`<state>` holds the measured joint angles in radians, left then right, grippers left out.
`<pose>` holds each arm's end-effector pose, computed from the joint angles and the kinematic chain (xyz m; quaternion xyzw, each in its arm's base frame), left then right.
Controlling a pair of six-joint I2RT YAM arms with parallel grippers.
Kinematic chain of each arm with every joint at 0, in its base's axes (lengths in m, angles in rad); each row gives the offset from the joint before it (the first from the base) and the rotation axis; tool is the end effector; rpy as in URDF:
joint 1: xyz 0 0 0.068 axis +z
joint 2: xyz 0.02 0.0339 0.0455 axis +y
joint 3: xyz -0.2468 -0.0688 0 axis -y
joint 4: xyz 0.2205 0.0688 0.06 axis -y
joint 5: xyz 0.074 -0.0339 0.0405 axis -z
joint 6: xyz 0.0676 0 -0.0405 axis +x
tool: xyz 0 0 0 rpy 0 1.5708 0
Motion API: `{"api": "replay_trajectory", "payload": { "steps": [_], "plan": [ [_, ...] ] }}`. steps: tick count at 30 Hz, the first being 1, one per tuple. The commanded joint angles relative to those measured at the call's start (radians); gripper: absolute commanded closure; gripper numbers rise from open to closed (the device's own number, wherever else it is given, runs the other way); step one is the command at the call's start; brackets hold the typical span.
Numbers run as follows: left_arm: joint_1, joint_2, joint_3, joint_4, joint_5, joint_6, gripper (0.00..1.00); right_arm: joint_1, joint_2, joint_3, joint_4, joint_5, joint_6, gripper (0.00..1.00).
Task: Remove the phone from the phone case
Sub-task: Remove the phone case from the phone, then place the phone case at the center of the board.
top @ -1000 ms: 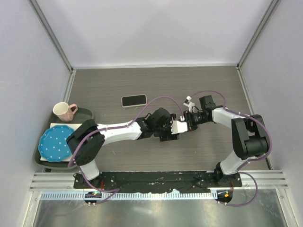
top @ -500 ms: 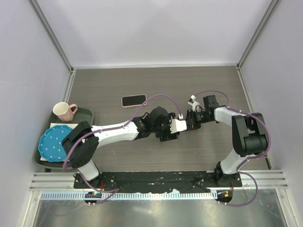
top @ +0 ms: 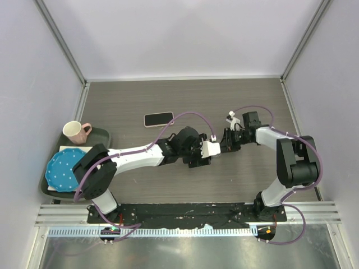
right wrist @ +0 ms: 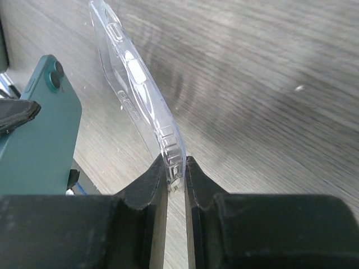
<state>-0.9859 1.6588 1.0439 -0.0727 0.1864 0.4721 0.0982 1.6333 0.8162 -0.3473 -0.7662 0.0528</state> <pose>0.1910 -0.3112 0.1920 0.6293 0.6449 -0.1895 0.3902 0.2726 0.0740 0.1274 -0.0960 0.9065 0.3792 0.1590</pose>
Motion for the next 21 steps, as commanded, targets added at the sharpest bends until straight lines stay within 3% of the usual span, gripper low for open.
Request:
{"api": "replay_trajectory", "payload": {
  "steps": [1,11,21],
  "plan": [
    [0.006,-0.039,0.002,0.045,-0.008,0.020,1.00,-0.032,-0.064,0.032,0.070,0.149,0.045,0.99],
    [0.006,-0.060,-0.013,0.031,-0.013,0.045,1.00,-0.075,-0.102,0.080,0.099,0.300,0.093,0.99],
    [0.007,-0.057,-0.019,0.039,-0.016,0.056,1.00,-0.184,-0.205,-0.018,0.214,0.607,0.238,0.99]
  ]
}}
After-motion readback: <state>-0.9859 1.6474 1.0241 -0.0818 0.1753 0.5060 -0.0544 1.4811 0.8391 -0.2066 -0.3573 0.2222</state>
